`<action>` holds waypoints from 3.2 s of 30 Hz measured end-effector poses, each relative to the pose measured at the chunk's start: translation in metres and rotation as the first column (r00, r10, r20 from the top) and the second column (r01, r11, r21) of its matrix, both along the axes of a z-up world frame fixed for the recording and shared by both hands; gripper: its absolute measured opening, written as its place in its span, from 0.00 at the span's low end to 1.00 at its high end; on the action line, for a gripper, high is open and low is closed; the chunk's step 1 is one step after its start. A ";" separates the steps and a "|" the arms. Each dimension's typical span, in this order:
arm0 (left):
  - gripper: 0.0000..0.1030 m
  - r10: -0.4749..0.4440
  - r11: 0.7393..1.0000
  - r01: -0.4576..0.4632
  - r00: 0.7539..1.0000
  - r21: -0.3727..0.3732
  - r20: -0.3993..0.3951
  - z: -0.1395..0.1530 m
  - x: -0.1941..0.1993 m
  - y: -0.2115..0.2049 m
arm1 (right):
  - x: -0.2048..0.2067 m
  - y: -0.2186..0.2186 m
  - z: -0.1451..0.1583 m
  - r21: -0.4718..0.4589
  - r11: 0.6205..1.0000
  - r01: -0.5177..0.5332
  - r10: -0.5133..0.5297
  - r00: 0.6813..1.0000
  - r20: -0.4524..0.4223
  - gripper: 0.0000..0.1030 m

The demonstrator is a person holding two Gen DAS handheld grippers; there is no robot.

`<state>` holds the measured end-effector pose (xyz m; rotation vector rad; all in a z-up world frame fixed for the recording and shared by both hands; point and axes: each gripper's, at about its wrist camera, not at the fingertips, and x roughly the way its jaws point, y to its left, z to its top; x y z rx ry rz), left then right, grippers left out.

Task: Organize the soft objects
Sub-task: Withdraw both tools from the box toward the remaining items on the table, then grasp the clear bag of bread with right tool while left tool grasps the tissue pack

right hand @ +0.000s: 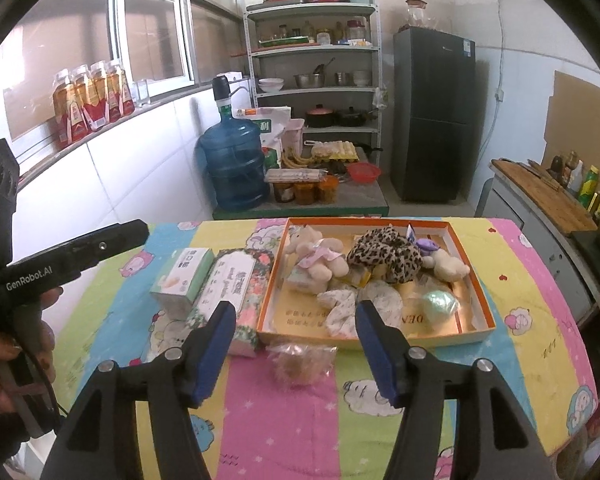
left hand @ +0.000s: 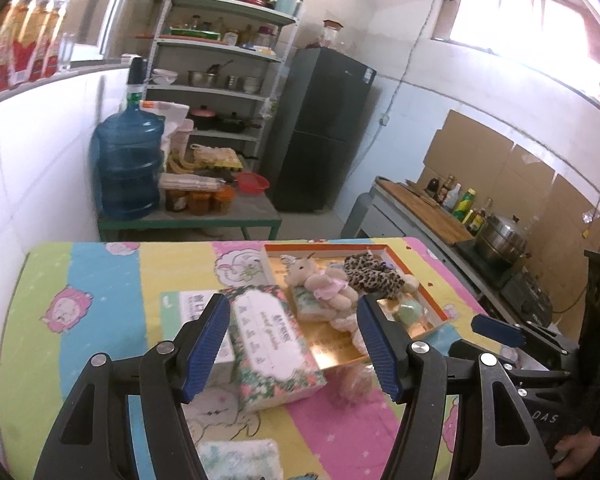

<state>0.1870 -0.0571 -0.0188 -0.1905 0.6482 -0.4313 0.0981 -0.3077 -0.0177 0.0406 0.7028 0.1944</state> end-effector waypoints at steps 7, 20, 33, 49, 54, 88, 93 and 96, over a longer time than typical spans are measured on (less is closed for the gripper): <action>0.72 0.048 0.999 -0.047 0.999 0.009 -0.012 -0.013 -0.022 0.028 | -0.011 0.008 -0.008 0.015 1.000 -0.001 0.001 1.000 -0.020 0.72; 0.72 0.085 0.996 -0.083 0.993 0.037 -0.082 -0.059 -0.047 0.052 | -0.015 0.018 -0.029 0.038 0.999 -0.040 0.042 0.997 -0.067 0.79; 0.72 0.032 0.998 -0.028 0.996 0.052 -0.079 -0.087 -0.073 0.044 | 0.006 0.009 -0.081 0.047 0.999 -0.024 0.031 0.990 -0.135 0.79; 0.72 -0.362 0.919 0.364 0.931 0.148 -0.044 -0.097 -0.073 0.045 | 0.056 0.008 -0.131 -0.022 0.999 -0.049 0.044 0.979 -0.197 0.73; 0.73 -0.518 0.819 0.520 0.852 0.244 -0.075 -0.106 -0.064 0.035 | 0.058 0.007 -0.134 -0.012 0.997 -0.079 0.075 0.975 -0.211 0.55; 0.62 -0.709 0.597 0.718 0.681 0.357 -0.183 -0.161 -0.023 -0.001 | 0.005 -0.008 -0.102 0.022 0.999 0.036 -0.031 0.978 -0.205 0.46; 0.59 -0.633 0.679 0.653 0.752 0.335 -0.183 -0.158 -0.032 0.003 | -0.001 -0.004 -0.099 0.025 0.999 0.027 -0.022 0.980 -0.198 0.46; 0.58 -0.604 0.715 0.628 0.776 0.305 -0.182 -0.154 -0.039 0.006 | -0.006 0.000 -0.096 0.026 0.999 0.019 -0.014 0.982 -0.189 0.46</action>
